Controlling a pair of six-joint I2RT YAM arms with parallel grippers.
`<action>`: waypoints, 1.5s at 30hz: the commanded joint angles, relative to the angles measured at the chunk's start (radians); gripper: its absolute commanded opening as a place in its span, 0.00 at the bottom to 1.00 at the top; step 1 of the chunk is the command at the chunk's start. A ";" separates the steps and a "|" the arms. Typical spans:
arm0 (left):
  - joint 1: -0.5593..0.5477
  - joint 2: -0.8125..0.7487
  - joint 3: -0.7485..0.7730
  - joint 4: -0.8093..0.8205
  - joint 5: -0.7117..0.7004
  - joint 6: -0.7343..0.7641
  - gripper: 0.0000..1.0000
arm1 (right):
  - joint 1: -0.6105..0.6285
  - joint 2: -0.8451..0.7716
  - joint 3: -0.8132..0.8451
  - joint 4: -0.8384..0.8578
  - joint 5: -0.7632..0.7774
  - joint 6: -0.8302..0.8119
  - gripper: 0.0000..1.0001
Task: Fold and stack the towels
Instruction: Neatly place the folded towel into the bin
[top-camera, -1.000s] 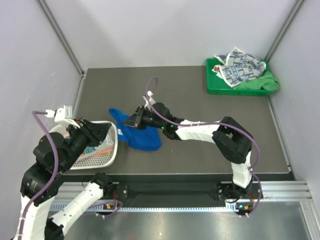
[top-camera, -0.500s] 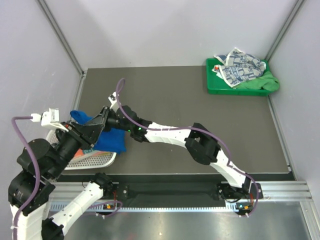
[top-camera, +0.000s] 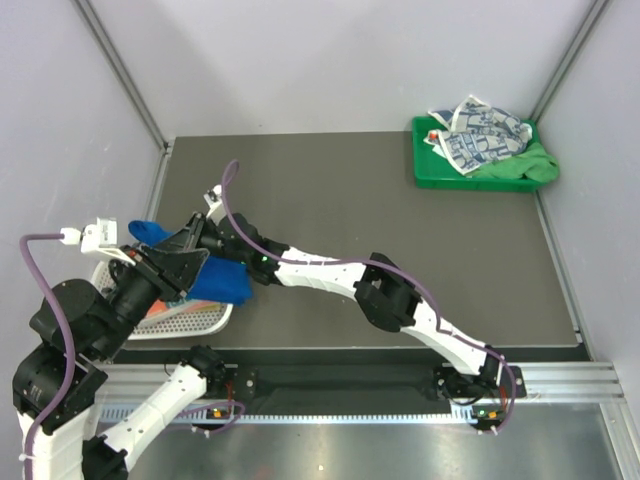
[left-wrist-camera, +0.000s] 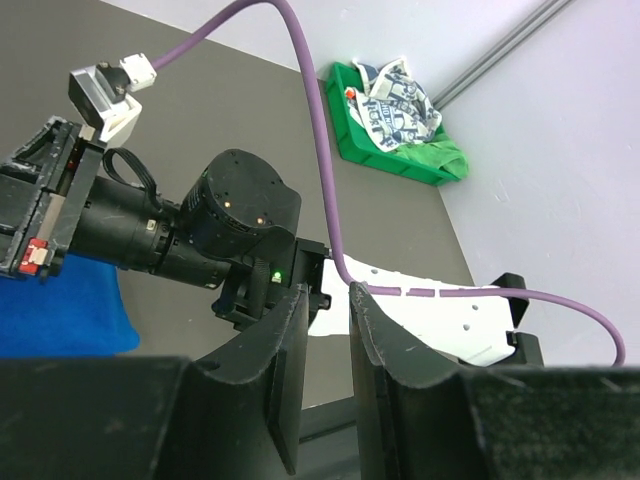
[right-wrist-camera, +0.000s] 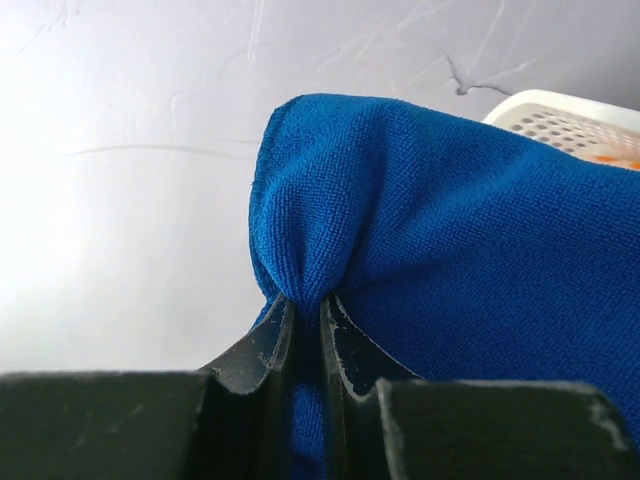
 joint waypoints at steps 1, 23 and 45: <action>-0.003 -0.004 0.011 0.014 0.021 -0.005 0.28 | 0.026 0.039 0.118 0.059 0.003 0.014 0.00; -0.002 -0.018 -0.003 0.034 0.036 -0.016 0.28 | 0.067 0.145 0.271 0.058 0.056 0.032 0.00; -0.003 -0.025 -0.021 0.051 0.041 -0.024 0.28 | 0.087 0.175 0.314 0.093 0.056 0.055 0.00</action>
